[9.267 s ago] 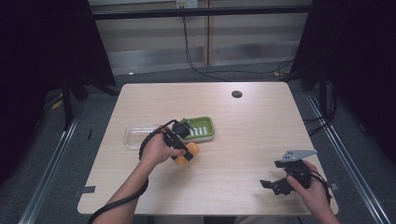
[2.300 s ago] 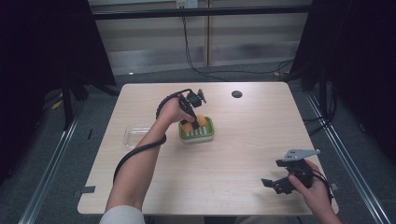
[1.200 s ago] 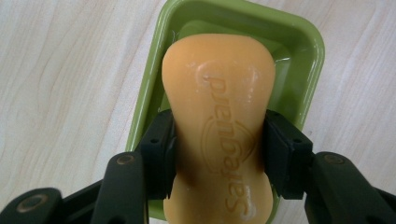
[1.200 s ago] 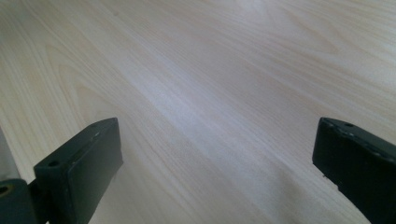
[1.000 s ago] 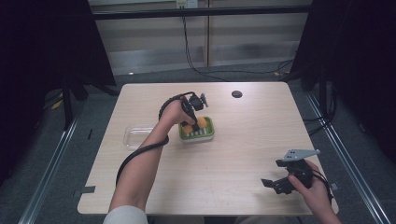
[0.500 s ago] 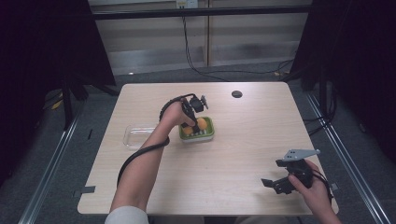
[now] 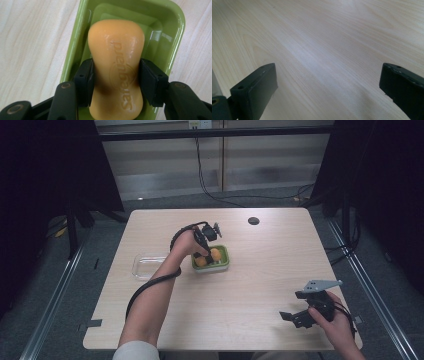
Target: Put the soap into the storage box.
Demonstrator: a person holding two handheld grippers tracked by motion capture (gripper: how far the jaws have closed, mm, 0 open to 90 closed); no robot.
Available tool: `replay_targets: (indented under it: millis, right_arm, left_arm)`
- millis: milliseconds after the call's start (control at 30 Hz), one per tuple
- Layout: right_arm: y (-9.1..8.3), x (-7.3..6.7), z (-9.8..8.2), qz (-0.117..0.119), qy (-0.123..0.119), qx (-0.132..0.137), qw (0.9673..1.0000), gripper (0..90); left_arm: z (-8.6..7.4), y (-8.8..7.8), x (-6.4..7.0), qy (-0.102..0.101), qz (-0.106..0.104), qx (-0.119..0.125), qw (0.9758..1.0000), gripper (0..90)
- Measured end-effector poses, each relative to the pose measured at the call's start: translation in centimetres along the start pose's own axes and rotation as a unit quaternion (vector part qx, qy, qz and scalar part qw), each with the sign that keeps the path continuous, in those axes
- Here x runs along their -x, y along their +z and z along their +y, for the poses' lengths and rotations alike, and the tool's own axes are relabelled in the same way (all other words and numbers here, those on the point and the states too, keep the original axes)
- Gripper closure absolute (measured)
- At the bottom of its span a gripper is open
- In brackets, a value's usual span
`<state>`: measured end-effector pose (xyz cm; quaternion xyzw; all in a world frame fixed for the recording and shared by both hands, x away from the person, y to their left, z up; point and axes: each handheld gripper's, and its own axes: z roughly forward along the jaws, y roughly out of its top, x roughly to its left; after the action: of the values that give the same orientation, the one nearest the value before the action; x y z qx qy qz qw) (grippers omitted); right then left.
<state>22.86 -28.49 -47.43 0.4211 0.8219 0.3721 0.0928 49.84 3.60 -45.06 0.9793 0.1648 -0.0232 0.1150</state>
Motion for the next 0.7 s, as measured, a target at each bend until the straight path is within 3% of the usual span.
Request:
replay_targets:
  millis: [400,433,533,667,700]
  right_arm:
    - [0.1,0.0,0.1,0.000,-0.002,0.000,1.0000,1.3]
    - [0.1,-0.1,0.1,0.000,-0.001,0.000,1.0000,1.3]
    - [0.2,-0.1,0.1,0.001,-0.002,-0.001,1.0000,1.4]
    - [0.2,-0.1,0.1,0.003,-0.004,0.001,1.0000,1.3]
    - [0.2,0.0,0.1,0.003,-0.004,0.000,1.0000,1.4]
  left_arm:
    - [0.0,-1.0,0.0,-0.021,-0.005,0.020,0.9996,46.1]
    - [0.0,-1.3,-0.2,-0.018,-0.017,0.007,0.9997,46.3]
    - [-0.1,-1.3,-0.1,-0.047,-0.013,0.029,0.9984,43.7]
    - [-0.1,-1.8,-0.2,-0.065,-0.020,0.030,0.9972,37.0]
    - [-0.2,-1.8,-0.1,-0.065,-0.011,0.034,0.9972,36.2]
